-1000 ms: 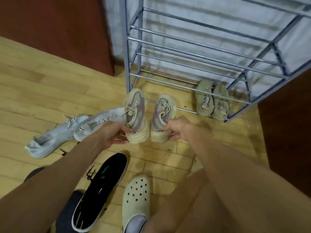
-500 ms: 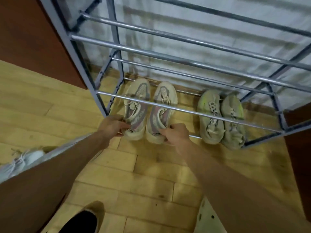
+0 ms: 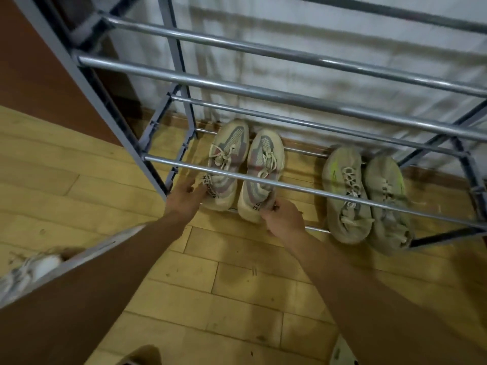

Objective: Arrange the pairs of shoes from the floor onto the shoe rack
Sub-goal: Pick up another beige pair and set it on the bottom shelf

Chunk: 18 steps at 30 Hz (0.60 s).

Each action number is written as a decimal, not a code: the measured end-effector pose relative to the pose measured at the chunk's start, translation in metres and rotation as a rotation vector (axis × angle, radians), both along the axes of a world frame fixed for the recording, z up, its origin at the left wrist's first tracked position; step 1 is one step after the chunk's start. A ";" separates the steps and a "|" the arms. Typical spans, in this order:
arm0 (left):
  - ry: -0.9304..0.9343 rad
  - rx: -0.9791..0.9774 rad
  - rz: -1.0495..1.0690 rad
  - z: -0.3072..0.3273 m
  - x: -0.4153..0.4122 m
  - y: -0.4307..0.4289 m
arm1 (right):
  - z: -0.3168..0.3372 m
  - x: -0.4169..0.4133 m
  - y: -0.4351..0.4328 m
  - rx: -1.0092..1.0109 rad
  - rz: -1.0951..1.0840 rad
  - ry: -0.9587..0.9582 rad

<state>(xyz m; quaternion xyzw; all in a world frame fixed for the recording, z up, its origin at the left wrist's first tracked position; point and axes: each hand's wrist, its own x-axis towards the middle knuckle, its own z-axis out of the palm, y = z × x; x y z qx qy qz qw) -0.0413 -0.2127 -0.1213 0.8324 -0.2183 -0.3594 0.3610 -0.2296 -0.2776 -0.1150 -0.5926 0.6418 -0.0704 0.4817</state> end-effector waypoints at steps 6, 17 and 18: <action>-0.010 0.031 -0.022 0.037 0.000 0.071 | 0.059 0.011 0.042 0.022 0.219 0.120; 0.112 0.195 -0.305 0.103 -0.009 0.270 | 0.148 0.063 0.212 0.023 0.849 0.352; 0.112 0.222 -0.324 0.106 -0.009 0.290 | 0.152 0.067 0.229 0.020 0.894 0.370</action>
